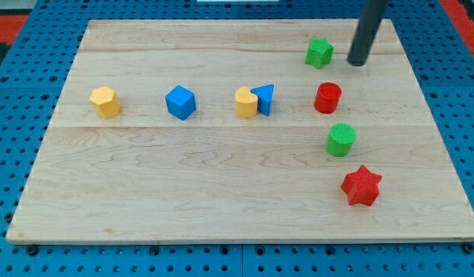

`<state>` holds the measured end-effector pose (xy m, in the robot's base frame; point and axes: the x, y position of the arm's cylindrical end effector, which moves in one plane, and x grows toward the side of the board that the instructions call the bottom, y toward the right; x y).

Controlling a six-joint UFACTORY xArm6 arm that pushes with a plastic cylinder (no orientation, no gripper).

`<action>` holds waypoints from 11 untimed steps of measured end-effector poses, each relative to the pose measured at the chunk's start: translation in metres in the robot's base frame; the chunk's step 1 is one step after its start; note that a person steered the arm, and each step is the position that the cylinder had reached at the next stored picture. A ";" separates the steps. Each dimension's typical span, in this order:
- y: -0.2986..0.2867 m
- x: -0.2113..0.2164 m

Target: Move the green star to the top center

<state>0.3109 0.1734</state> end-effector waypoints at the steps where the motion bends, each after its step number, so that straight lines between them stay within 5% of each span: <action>1: -0.104 -0.042; 2: -0.112 -0.069; 4: -0.021 -0.016; 6: 0.027 -0.090; 11: -0.244 -0.078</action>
